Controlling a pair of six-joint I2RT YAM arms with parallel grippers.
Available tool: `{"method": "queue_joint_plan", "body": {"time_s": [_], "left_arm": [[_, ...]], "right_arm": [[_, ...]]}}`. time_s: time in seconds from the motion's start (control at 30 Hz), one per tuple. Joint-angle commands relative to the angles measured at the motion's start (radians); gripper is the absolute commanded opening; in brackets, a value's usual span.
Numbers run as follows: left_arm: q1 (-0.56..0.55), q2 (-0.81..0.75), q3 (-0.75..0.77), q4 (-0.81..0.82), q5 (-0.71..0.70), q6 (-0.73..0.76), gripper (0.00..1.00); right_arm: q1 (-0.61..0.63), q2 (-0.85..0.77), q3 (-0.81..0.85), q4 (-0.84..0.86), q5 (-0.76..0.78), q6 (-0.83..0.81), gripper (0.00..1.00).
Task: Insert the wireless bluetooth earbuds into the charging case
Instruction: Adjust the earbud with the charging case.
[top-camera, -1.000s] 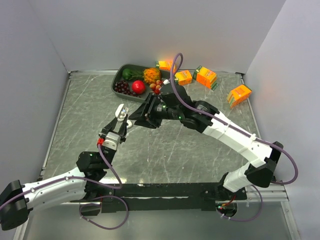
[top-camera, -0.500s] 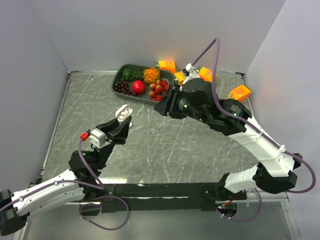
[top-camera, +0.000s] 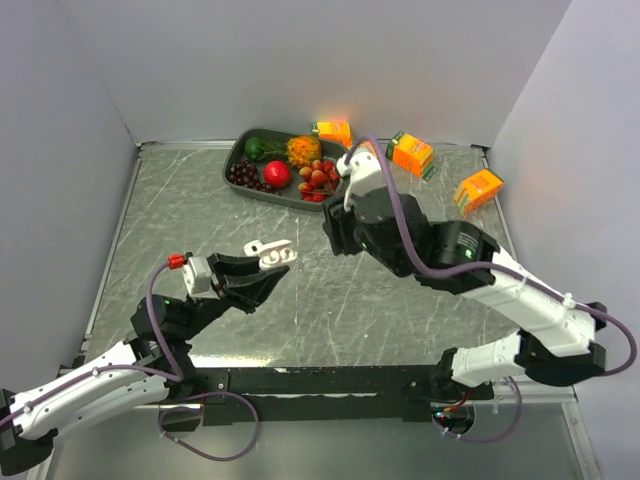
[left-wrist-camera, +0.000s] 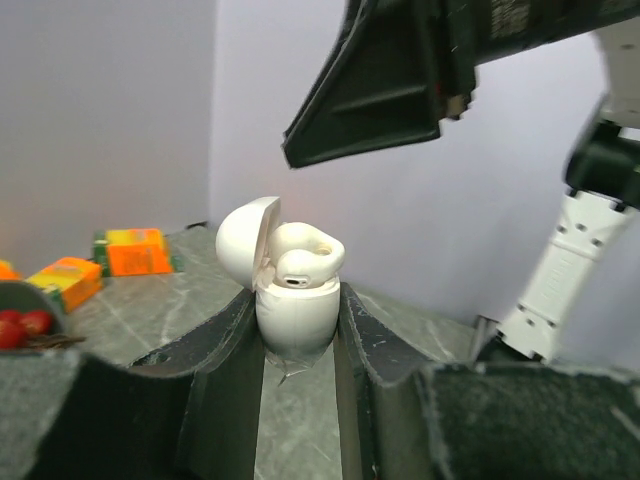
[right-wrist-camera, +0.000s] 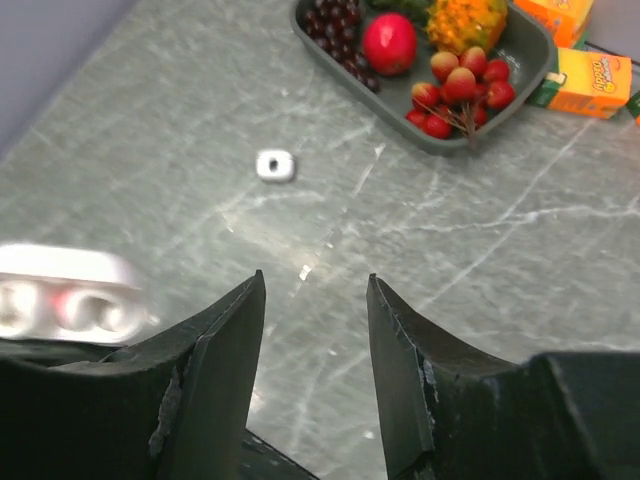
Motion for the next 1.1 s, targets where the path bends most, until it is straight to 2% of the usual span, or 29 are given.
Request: {"method": "queue_joint_plan", "body": {"time_s": [0.0,0.07,0.3,0.47,0.67,0.8,1.07], "left_arm": [[-0.004,-0.043,0.007,-0.025,0.188,-0.038,0.01],[-0.002,-0.04,0.014,-0.044,0.245,-0.047,0.01],[0.013,-0.029,-0.008,0.034,0.351,-0.153,0.01],[0.074,0.006,-0.011,0.054,0.426,-0.236,0.01],[0.124,0.058,-0.013,0.087,0.493,-0.306,0.01],[0.131,0.09,0.009,0.07,0.524,-0.319,0.01],[0.147,0.135,0.044,0.047,0.579,-0.36,0.01]], "right_arm": [[0.006,-0.222,-0.123,0.224,-0.159,-0.23,0.52],[0.006,-0.255,-0.125,0.235,-0.224,-0.278,0.52],[0.02,-0.182,0.102,0.033,-0.438,-0.385,0.57],[0.076,-0.124,0.178,-0.065,-0.466,-0.451,0.56],[0.149,-0.098,0.098,-0.04,-0.482,-0.471,0.49],[0.176,-0.082,0.07,-0.017,-0.485,-0.5,0.4],[0.219,-0.052,0.058,-0.003,-0.49,-0.551,0.35]]}}
